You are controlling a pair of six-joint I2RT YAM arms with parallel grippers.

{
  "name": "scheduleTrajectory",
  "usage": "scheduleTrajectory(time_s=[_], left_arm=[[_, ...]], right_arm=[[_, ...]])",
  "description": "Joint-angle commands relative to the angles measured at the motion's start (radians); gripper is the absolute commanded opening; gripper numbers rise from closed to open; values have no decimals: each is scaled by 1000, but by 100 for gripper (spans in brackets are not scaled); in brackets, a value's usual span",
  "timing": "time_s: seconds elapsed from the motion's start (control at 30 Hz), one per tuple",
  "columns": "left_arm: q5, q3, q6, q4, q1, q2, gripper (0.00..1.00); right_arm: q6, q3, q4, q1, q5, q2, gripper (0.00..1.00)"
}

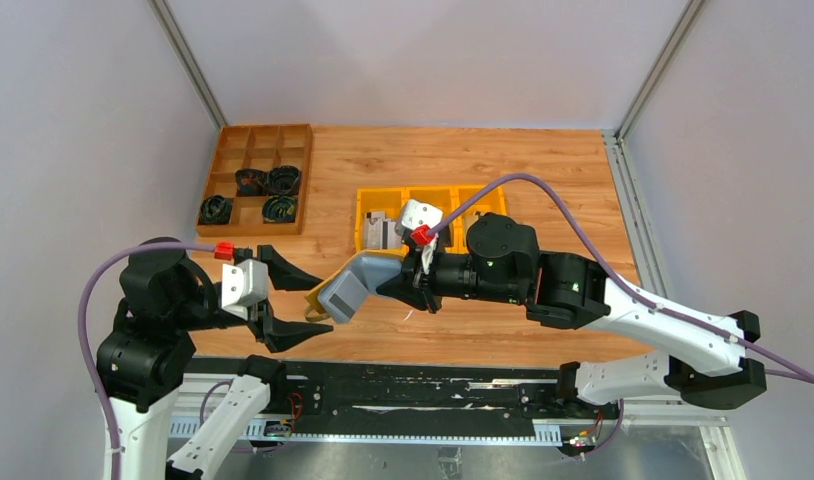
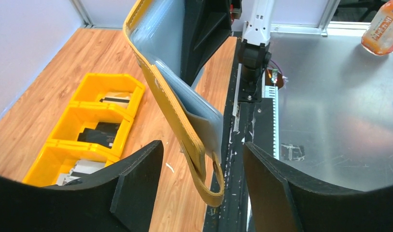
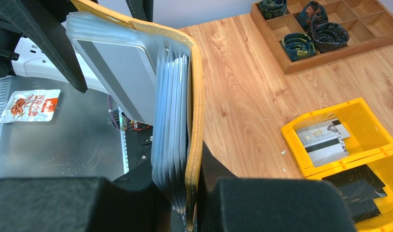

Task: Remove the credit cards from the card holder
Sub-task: Remove the credit card from the card holder.

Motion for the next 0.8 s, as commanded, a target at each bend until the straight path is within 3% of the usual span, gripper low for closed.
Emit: scheduleTrajectory(time_s=[0.0, 0.4, 0.77], left_arm=[[13, -2, -4, 4, 0, -11, 69], [-42, 23, 43, 3, 0, 4, 51], [-101, 31, 91, 0, 0, 3, 43]], right_arm=[[18, 42, 39, -9, -12, 4, 0], [20, 60, 30, -9, -30, 7, 0], [22, 62, 32, -9, -78, 11, 0]])
